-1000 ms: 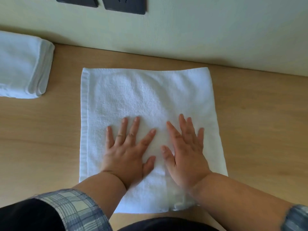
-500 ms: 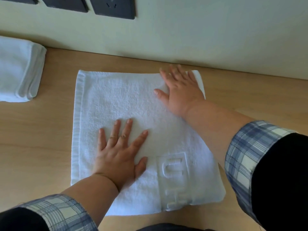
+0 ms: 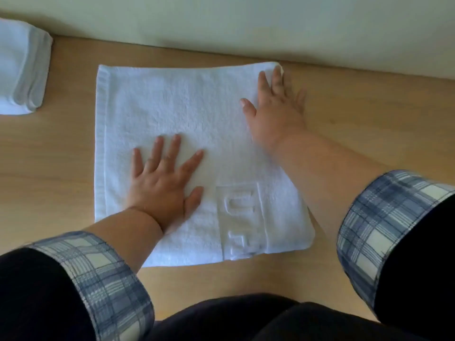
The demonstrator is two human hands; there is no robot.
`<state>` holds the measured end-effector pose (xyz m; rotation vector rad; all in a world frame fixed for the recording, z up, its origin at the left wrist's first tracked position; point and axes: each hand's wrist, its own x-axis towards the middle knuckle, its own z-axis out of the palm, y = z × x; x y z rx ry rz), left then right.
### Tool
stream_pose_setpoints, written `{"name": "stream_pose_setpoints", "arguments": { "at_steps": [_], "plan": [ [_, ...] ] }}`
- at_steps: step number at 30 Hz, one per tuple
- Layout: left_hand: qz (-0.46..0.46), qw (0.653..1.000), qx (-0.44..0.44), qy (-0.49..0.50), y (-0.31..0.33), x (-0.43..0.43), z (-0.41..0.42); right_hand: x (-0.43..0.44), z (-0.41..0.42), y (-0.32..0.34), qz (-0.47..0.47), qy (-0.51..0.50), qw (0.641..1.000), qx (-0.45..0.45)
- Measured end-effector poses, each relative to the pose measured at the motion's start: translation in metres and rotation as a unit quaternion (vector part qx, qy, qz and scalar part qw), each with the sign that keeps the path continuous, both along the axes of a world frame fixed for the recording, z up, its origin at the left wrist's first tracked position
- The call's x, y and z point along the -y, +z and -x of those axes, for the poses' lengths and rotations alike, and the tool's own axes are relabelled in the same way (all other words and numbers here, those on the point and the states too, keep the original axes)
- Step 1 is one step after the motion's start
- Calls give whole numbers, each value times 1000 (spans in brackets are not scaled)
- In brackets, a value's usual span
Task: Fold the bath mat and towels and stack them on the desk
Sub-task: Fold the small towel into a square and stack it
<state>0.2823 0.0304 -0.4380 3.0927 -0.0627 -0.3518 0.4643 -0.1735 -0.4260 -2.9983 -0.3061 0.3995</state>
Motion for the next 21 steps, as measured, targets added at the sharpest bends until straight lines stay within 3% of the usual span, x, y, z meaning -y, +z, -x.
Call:
{"name": "stream_pose_setpoints", "arguments": {
  "at_steps": [2,4,7,11,13,15,18,21],
  "plan": [
    [-2,1000,9,-2,-2,0,-2,-11,34,6,-61,41,996,45],
    [-4,1000,17,-5,-4,0,-1,-10,84,10,-132,131,982,25],
    [-2,1000,14,-7,-3,-1,1,24,133,5,-59,174,982,-40],
    [22,999,-30,8,8,3,-3,53,132,7,21,60,997,-46],
    [69,998,2,1,20,8,10,38,145,14,-9,89,996,-11],
    [104,990,52,-79,26,13,43,22,177,21,-86,166,982,-3],
    [20,984,1,-175,12,1,95,25,220,13,-36,229,971,-48],
    [-37,991,-43,-120,-5,-32,115,46,221,2,33,204,976,-64]
  ]
}}
